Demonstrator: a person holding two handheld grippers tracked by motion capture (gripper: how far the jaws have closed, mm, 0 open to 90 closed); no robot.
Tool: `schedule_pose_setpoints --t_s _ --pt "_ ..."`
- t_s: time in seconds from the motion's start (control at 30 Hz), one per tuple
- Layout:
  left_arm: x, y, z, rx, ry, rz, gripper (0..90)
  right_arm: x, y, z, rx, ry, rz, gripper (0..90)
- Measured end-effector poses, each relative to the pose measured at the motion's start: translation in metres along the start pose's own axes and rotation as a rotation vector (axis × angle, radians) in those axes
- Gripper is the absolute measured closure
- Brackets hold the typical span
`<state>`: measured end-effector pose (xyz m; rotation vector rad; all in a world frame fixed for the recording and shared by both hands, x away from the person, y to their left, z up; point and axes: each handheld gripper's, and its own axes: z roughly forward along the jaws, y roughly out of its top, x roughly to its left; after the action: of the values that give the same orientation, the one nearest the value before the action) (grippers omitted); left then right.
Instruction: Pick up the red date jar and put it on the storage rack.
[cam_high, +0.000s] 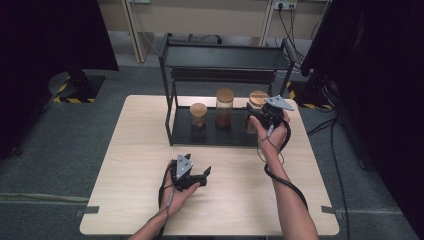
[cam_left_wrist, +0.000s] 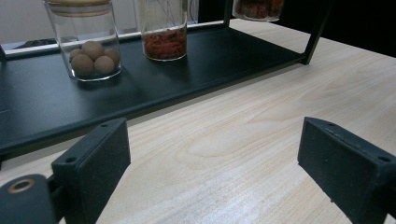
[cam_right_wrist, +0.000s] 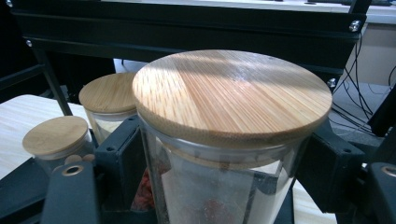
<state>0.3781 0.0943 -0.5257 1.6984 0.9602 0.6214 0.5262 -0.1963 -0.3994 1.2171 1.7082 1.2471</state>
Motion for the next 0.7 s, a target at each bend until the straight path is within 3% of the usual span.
schedule_pose_setpoints --t_s 0.7 --pt "0.000 0.000 0.000 0.002 -0.001 -0.002 8.7 -0.004 0.002 0.025 0.033 -0.018 0.025 25.4"
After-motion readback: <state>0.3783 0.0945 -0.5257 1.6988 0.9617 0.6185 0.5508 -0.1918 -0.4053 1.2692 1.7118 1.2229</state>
